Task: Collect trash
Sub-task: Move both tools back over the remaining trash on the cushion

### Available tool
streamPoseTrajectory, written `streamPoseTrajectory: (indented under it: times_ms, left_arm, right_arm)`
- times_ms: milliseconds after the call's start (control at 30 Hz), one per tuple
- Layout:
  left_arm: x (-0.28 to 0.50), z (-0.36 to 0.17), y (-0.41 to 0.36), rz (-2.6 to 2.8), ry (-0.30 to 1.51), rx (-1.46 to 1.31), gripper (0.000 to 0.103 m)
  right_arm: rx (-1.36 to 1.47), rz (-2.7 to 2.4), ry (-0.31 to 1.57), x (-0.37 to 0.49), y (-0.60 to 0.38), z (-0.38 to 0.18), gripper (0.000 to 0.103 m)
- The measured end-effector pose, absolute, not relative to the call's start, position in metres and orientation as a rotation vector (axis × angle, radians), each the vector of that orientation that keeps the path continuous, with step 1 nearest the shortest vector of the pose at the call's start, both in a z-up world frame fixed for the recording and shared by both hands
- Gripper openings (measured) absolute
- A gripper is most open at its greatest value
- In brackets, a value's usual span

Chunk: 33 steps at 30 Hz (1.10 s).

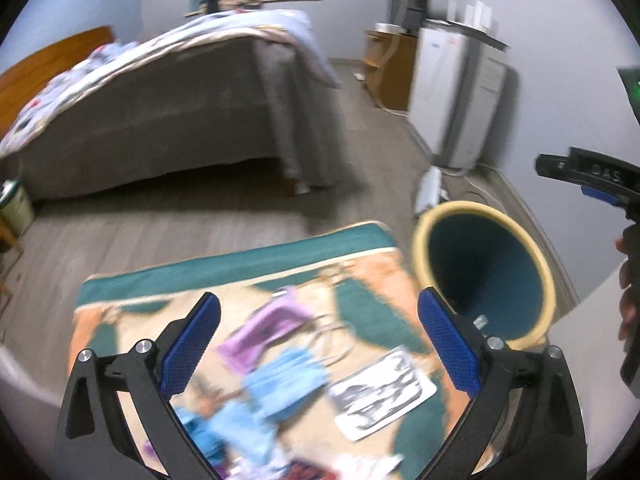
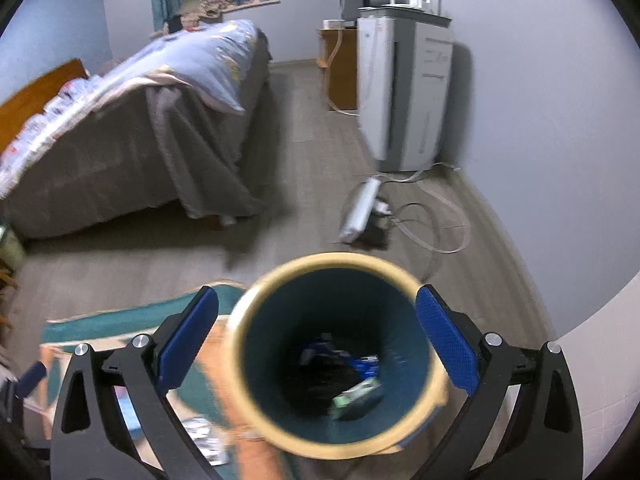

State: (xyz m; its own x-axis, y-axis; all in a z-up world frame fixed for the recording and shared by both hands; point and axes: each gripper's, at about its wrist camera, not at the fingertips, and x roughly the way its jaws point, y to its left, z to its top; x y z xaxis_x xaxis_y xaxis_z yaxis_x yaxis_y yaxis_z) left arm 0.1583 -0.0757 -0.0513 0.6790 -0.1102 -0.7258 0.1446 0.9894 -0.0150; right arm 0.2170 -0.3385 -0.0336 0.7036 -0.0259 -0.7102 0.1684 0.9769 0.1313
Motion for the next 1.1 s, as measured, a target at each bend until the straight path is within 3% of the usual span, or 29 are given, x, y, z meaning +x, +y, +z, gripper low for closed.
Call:
streamPoseTrajectory:
  times_ms: [533, 1100]
  left_arm:
    - [0.09, -0.055, 0.076, 0.084, 0.87, -0.21, 0.098]
    - [0.049, -0.107, 0.075, -0.026, 1.0, -0.087, 0.098]
  right_arm:
    - [-0.002, 0.186, 0.882, 0.212, -0.208, -0.057, 0.097]
    - [-0.041, 0.196, 1.009, 0.157, -0.16, -0.087, 0.097]
